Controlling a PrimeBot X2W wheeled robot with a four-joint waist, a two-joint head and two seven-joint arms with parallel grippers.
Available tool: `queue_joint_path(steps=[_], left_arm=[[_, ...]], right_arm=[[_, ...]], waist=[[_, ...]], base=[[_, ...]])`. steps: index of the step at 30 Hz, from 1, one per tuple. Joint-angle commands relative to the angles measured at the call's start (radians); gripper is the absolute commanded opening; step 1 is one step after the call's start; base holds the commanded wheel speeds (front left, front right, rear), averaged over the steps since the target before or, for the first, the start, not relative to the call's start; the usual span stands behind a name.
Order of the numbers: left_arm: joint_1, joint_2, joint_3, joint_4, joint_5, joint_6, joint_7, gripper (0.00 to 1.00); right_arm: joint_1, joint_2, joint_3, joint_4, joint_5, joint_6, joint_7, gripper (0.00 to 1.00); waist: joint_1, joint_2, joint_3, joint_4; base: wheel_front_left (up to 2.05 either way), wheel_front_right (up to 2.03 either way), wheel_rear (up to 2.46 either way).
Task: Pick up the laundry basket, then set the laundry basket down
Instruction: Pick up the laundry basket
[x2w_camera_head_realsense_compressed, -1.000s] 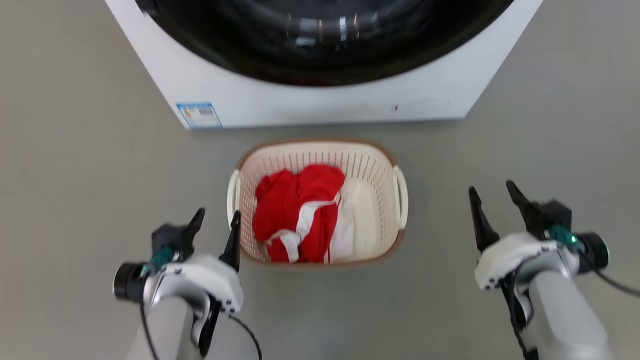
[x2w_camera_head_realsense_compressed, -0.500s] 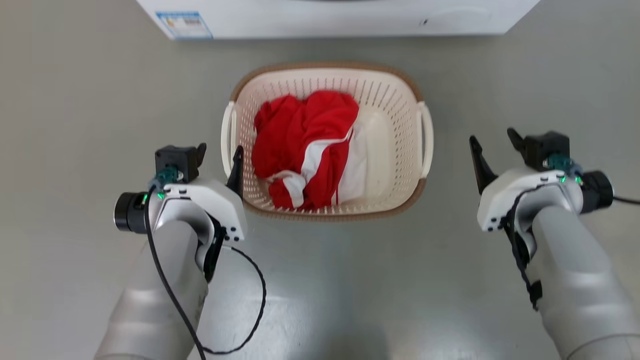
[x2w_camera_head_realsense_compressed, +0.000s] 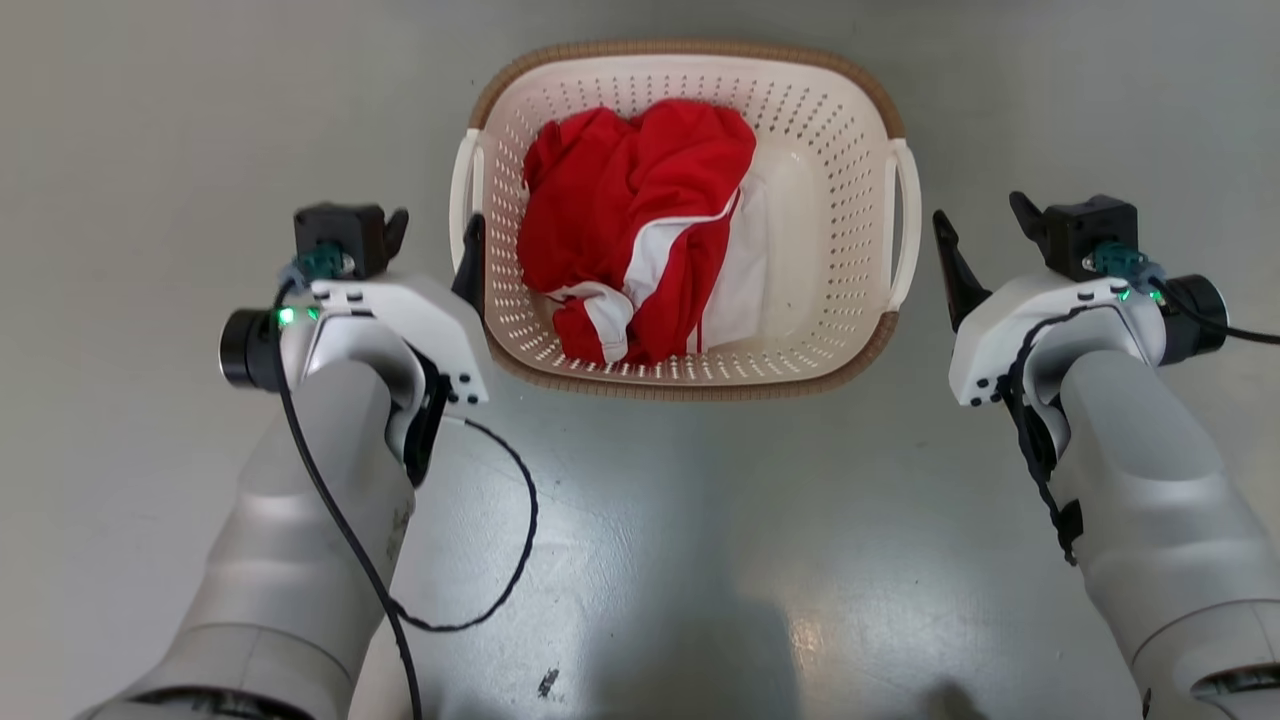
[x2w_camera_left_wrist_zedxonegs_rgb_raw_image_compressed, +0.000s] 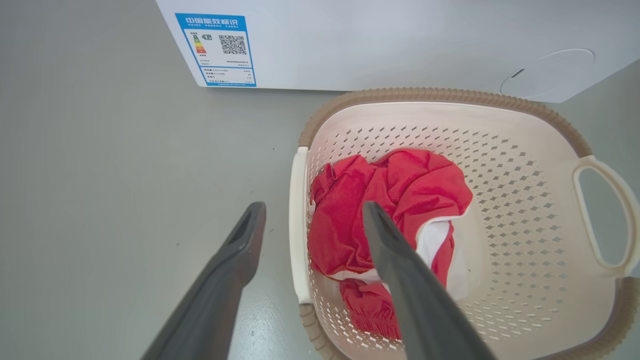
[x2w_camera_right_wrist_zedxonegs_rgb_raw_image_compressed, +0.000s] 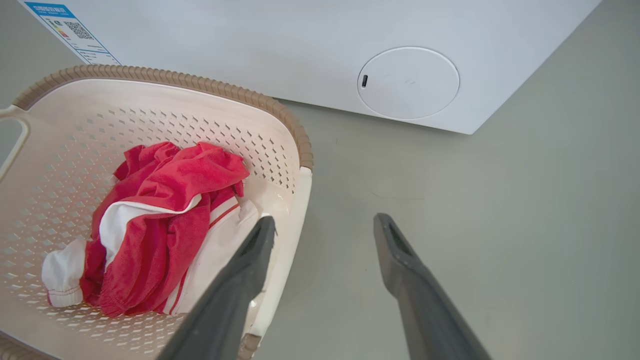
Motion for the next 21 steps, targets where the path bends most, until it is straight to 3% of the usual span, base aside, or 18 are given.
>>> queue_joint_path(steps=[1,21], left_arm=[[-0.018,0.024,0.009,0.000,-0.019,-0.006,-0.006,1.00],[-0.147,0.024,-0.080,0.081,-0.088,0.013,-0.006,1.00]], right_arm=[[-0.004,0.017,0.023,0.002,-0.010,0.006,-0.019,1.00],[-0.069,0.022,0.047,0.056,-0.025,0.006,-0.050,1.00]], waist=[[0.0000,0.0000,0.017,0.001],[0.0000,0.0000,0.116,0.013]], base=[[0.00,0.00,0.00],[0.00,0.00,0.00]])
